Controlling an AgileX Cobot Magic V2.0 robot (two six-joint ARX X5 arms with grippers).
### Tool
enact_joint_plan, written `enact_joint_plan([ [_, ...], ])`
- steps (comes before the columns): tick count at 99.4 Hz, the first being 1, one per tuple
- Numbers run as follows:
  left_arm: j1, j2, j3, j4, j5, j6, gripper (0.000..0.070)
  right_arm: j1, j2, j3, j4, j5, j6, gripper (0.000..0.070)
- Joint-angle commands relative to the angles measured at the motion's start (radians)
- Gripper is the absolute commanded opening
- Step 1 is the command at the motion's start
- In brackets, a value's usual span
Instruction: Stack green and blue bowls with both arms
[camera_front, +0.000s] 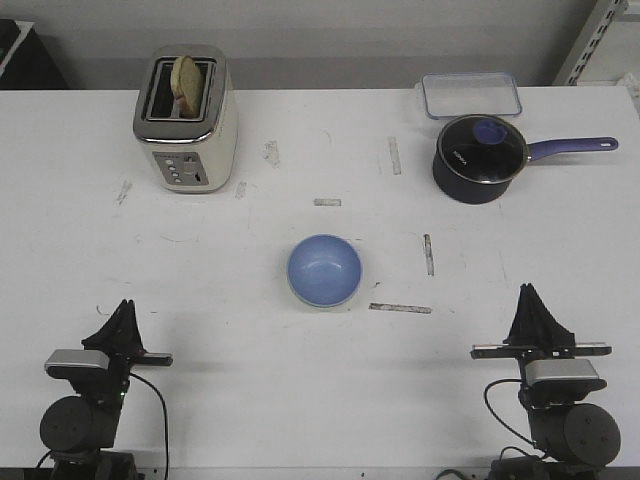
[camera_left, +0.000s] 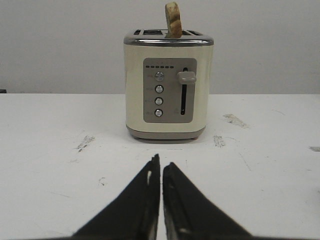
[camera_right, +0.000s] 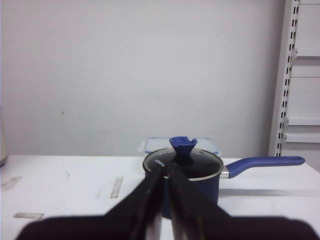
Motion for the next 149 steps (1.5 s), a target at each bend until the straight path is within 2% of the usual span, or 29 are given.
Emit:
enact_joint_plan([
  [1,0.009,-0.008,-0.010,0.016,0.019,0.009,0.0001,-0.001,-0.002,0.000,0.010,-0.002,-0.012,0.0003],
  [29,0.053,-0.055,-0.061,0.018,0.047,0.009,0.0001,-0.001,-0.002,0.000,0.010,-0.002,-0.012,0.0003],
  [43,0.054,-0.054,-0.129,0.106,0.053,0.010,0.0001,-0.001,-0.002,0.000,0.011,-0.002,-0.012,0.0003],
  [149,0.054,-0.054,-0.127,0.079,0.063,0.013,0.0001,-0.001,-0.002,0.000,0.010,-0.002,-0.012,0.0003],
])
